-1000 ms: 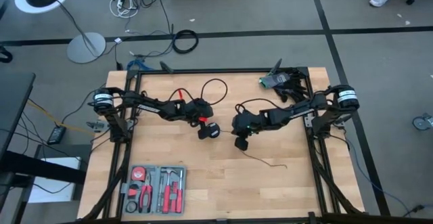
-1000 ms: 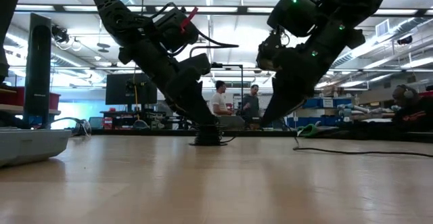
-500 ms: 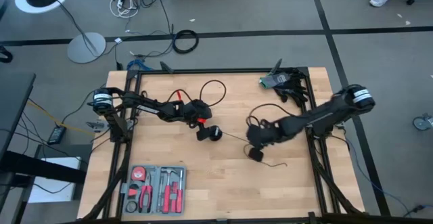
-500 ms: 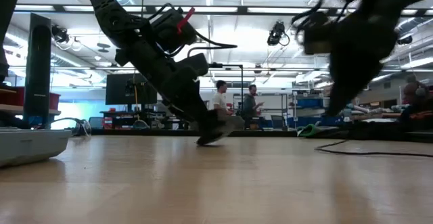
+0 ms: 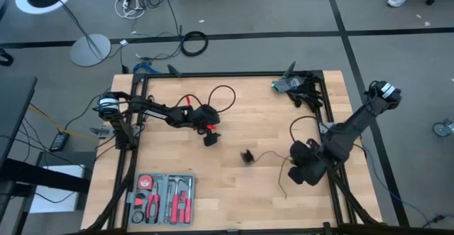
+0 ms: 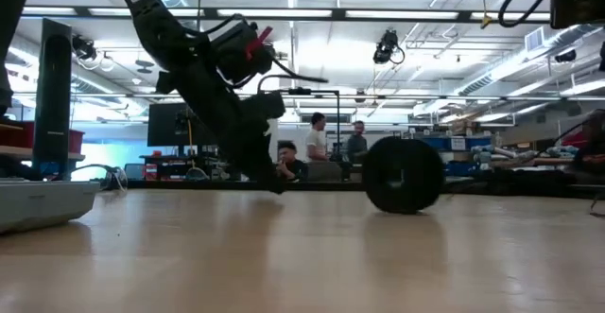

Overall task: Coil cords
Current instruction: Uncoil the black wire from the spool

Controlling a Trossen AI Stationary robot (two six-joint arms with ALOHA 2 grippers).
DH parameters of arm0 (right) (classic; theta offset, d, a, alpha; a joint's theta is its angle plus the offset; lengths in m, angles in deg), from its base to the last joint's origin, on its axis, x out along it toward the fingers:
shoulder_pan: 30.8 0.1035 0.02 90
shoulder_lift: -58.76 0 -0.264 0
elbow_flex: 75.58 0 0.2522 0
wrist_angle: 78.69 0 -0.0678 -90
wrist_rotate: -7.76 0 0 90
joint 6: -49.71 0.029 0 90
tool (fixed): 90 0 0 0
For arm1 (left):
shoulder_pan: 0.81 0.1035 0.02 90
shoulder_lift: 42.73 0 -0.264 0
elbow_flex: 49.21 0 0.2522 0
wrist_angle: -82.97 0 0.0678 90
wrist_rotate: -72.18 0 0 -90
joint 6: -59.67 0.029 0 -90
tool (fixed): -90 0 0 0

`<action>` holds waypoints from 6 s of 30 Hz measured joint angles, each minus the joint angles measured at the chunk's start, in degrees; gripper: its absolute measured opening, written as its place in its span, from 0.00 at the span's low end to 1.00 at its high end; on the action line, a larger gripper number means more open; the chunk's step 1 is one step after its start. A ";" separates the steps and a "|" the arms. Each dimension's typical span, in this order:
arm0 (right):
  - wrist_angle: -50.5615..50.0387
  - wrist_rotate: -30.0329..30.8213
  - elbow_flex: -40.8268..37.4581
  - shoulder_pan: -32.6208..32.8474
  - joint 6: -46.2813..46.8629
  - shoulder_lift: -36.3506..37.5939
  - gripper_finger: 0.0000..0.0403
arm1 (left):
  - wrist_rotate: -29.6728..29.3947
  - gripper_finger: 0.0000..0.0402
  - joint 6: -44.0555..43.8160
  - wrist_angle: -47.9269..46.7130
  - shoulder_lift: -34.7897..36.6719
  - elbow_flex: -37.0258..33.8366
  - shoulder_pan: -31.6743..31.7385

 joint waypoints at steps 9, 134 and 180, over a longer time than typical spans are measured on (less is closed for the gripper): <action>3.06 4.67 -0.02 -1.44 0.91 -5.45 0.00 | 3.33 0.98 -1.79 4.63 0.11 0.10 -0.11; 39.83 -6.71 4.02 -30.02 -47.37 -23.10 0.00 | 1.93 0.98 -7.77 8.22 -1.81 5.19 -6.36; 52.21 -1.41 3.96 -29.68 -57.03 -28.69 0.06 | -6.05 0.98 -7.32 8.82 -5.69 5.32 -6.22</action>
